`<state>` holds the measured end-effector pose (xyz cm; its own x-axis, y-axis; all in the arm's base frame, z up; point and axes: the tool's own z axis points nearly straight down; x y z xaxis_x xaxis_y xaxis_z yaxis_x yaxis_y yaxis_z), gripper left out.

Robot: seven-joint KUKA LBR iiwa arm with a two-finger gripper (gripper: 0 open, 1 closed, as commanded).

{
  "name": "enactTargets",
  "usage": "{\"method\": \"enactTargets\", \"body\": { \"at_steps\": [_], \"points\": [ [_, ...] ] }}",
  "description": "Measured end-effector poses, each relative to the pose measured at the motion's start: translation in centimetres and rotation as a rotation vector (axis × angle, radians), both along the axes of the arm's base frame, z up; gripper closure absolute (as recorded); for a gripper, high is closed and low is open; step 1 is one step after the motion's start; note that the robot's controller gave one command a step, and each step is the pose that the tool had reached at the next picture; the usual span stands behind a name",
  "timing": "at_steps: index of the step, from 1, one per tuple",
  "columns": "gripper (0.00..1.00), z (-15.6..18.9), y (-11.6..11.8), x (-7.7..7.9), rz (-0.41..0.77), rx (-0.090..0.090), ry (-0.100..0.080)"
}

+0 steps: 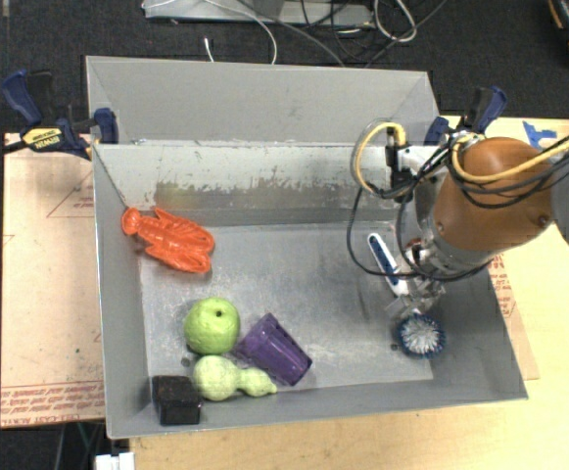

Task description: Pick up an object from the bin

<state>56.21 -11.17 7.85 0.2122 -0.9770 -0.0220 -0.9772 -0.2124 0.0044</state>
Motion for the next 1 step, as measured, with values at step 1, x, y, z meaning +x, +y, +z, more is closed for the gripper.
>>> {"method": "enactTargets", "body": {
  "at_steps": [1],
  "points": [
    [1.0, 1.73, 0.06, 0.05, -0.002, 0.001, -0.002]
  ]
}}
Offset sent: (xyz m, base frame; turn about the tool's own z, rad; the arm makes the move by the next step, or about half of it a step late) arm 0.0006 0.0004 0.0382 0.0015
